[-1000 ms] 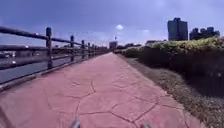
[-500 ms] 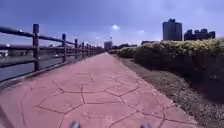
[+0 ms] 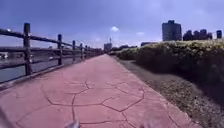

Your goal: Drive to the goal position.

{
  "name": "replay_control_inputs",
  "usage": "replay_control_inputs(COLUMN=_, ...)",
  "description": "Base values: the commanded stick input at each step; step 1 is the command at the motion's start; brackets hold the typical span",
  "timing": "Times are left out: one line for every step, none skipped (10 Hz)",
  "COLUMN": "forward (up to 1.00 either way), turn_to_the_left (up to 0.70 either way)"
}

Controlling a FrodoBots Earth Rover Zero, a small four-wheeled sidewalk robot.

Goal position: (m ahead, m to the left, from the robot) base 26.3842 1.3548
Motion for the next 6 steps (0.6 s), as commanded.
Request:
replay_control_inputs(forward=0.7, turn_to_the_left=0.0)
replay_control_inputs(forward=0.7, turn_to_the_left=0.0)
replay_control_inputs(forward=0.7, turn_to_the_left=0.0)
replay_control_inputs(forward=0.7, turn_to_the_left=0.0)
replay_control_inputs(forward=0.7, turn_to_the_left=0.0)
replay_control_inputs(forward=0.7, turn_to_the_left=0.0)
